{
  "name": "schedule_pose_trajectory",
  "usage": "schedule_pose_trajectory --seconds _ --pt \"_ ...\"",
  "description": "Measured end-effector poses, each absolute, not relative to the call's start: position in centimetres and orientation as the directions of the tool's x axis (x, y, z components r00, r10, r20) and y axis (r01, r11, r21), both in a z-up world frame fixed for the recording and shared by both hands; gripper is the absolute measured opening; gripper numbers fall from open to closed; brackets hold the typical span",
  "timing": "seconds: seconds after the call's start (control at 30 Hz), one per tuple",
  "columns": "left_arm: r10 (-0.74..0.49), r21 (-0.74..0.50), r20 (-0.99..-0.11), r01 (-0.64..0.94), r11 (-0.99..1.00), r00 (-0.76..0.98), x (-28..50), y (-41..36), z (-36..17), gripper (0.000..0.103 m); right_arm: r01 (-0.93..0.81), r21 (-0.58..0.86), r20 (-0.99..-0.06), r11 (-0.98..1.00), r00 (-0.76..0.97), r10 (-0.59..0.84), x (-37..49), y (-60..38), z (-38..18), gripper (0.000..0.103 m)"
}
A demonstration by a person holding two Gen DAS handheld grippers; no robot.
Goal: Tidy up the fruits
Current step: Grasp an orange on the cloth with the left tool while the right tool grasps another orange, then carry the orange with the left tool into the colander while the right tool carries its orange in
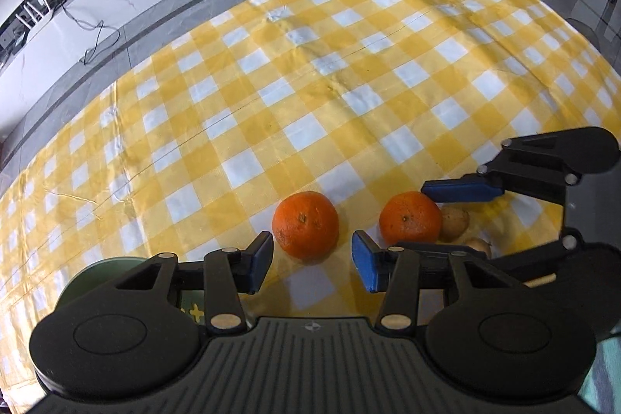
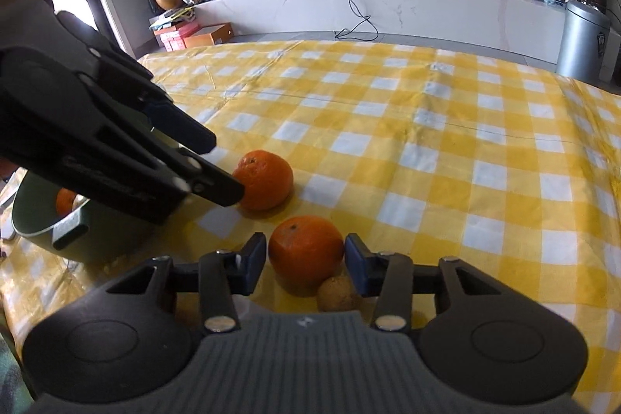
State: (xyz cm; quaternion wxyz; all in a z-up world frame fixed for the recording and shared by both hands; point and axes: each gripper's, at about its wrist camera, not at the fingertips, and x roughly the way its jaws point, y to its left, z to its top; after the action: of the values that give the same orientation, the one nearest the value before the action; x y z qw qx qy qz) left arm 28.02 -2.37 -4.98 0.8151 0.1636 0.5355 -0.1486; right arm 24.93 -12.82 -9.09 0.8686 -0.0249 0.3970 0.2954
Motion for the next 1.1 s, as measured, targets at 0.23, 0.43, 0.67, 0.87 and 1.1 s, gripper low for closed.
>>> schedule_pose_trajectory --seconds 0.23,0.43,0.67,0.87,1.1 --pt "-0.039 0.077 -0.949 0.35 0.934 0.312 30.3 -2.5 -6.7 0.056 -0.521 0.22 -0.695 0.825 0.509 0.507 25.2 -13.1 -9.2 0.042" --pt "-0.006 0.083 -0.958 0.299 0.951 0.286 31.5 -2.6 -7.4 0.058 -0.511 0.247 -0.695 0.823 0.498 0.518 25.4 -13.3 -9.4 0.042" --pt "0.034 0.119 -0.956 0.277 0.954 0.292 31.4 -2.8 -7.7 0.049 -0.501 0.263 -0.693 0.824 0.497 0.523 25.5 -13.5 -9.5 0.041" --pt "-0.001 0.09 -0.947 0.27 0.959 0.321 30.8 -2.9 -6.6 0.048 -0.494 0.268 -0.685 0.827 0.506 0.524 25.4 -13.7 -9.5 0.04" --pt "-0.083 0.041 -0.921 0.307 0.951 0.38 28.3 -2.7 -1.9 0.048 -0.501 0.287 -0.638 0.816 0.536 0.553 24.6 -14.2 -8.2 0.04"
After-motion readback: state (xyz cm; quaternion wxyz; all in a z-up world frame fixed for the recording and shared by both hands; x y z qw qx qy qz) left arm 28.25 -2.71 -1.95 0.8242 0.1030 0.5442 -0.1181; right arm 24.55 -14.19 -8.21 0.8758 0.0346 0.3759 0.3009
